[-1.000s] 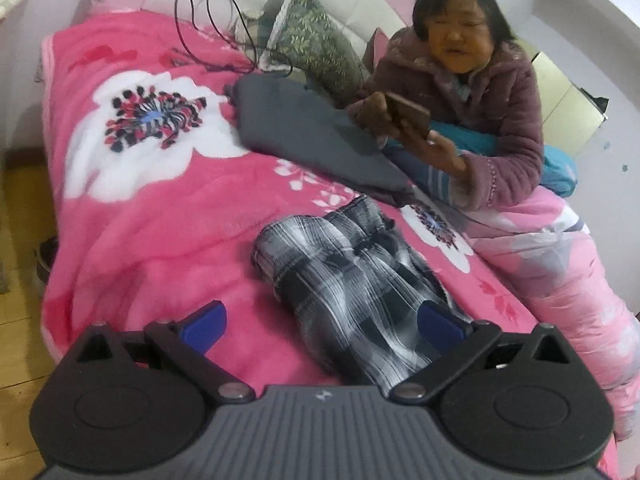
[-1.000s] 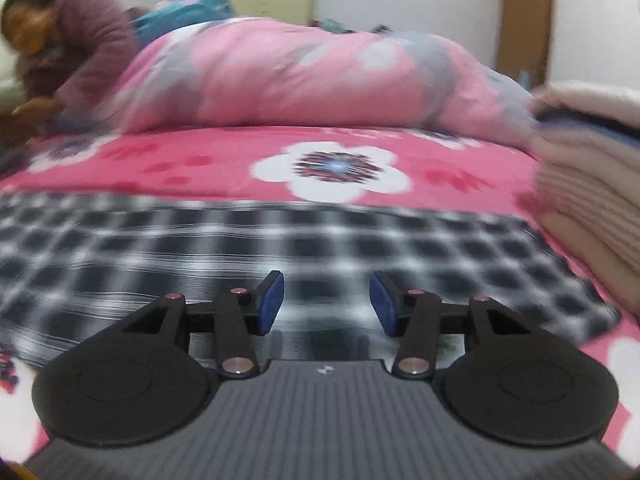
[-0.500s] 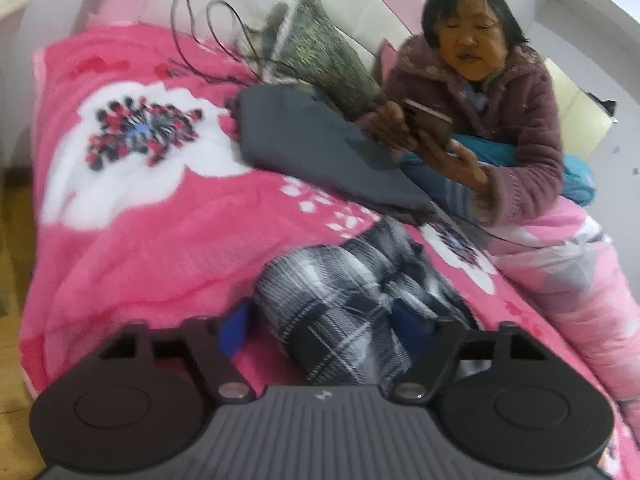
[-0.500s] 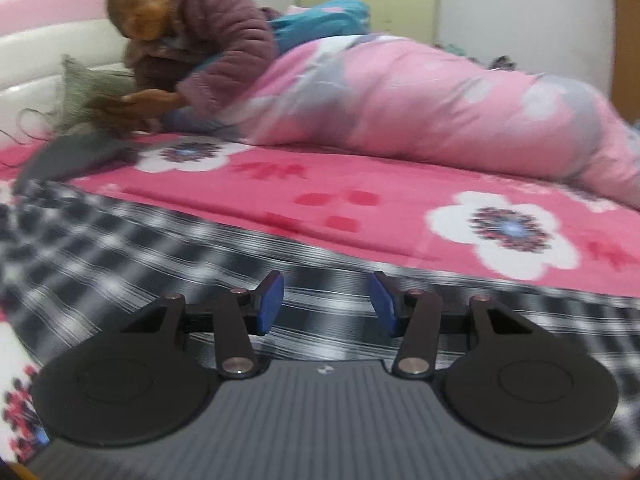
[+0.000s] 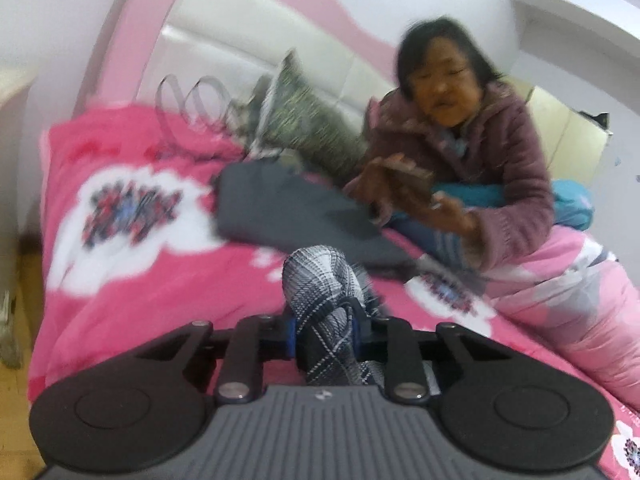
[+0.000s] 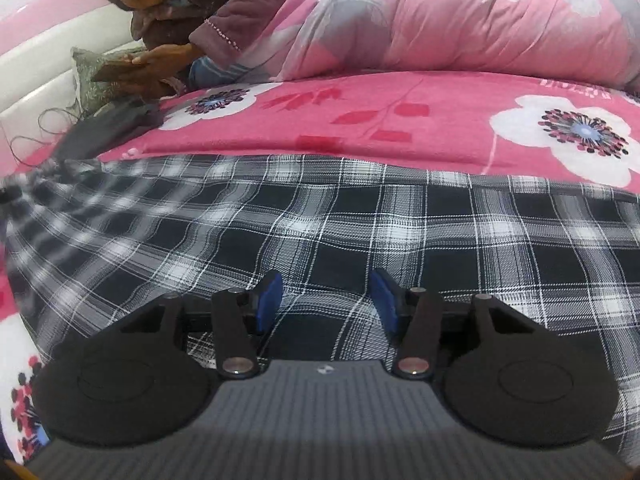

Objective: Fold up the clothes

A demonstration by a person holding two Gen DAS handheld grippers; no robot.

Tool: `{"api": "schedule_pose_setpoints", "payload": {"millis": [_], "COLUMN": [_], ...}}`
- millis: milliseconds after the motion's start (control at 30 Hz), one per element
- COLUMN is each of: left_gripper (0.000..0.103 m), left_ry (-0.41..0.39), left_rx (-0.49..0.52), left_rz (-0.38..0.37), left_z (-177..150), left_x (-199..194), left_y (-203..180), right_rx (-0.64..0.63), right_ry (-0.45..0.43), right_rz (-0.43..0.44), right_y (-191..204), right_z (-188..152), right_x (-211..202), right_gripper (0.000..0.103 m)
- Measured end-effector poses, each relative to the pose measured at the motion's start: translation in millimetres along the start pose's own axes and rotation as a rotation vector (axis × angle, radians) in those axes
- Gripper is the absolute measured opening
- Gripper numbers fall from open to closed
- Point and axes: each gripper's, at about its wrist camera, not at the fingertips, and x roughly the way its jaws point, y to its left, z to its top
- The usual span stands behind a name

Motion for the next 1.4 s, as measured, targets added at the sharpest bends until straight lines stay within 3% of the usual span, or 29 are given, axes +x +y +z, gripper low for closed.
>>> {"api": "schedule_pose_setpoints", "payload": {"millis": [200,367,467,667,800,833,900,1067,1200,1400], "left_gripper": [0.024,0.024,0.024,0.025,0.044,0.048,0.068,0.076,0.076,0.076], "left_ry": [-0.093,-0.124,-0.089,0.021,0.097,0.116,0.155,0.15,0.147,0.203], "left_rx": [0.123,0.314,0.445,0.694,0.859,0.901,0.983,0.963,0.89,0.804], "left_rz": [-0.12,-0.267,-0.349,-0.515,-0.625,-0.653,-0.707,-0.77,-0.719,-0.599], "left_z": [8.9,-20.1,-56.7,-136.9,-190.4,-203.8,-230.5,-205.6,-179.2,-149.3], "left_x": [-31.8,-71.3,-92.6,-115.1,-130.2,-133.9,-141.5,-147.6,-136.8,-98.8], "left_y": [-78.1,-170.7,-218.0,-254.0,-278.0,-284.0,-296.0,-275.5,-244.2,-202.1], "right_rx": [0.186,0.28,0.344,0.47,0.535,0.523,0.491,0.407,0.258,-0.102], "right_ry": [-0.035,-0.084,-0.136,-0.194,-0.233,-0.229,-0.216,-0.201,-0.231,-0.189], "right_rz": [0.089,0.115,0.12,0.051,0.102,0.1,0.091,0.101,0.18,0.331], "right_y": [-28.0,-53.9,-79.3,-140.9,-165.1,-164.6,-162.6,-150.9,-122.1,-54.7], "right_z": [-0.7,-8.4,-15.7,-53.1,-73.5,-72.0,-68.1,-51.7,-25.2,30.3], "right_x": [-12.0,-43.2,-66.5,-108.0,-116.6,-115.5,-112.8,-110.4,-116.2,-87.8], "right_gripper": [0.049,0.049,0.05,0.051,0.05,0.05,0.052,0.058,0.059,0.068]}}
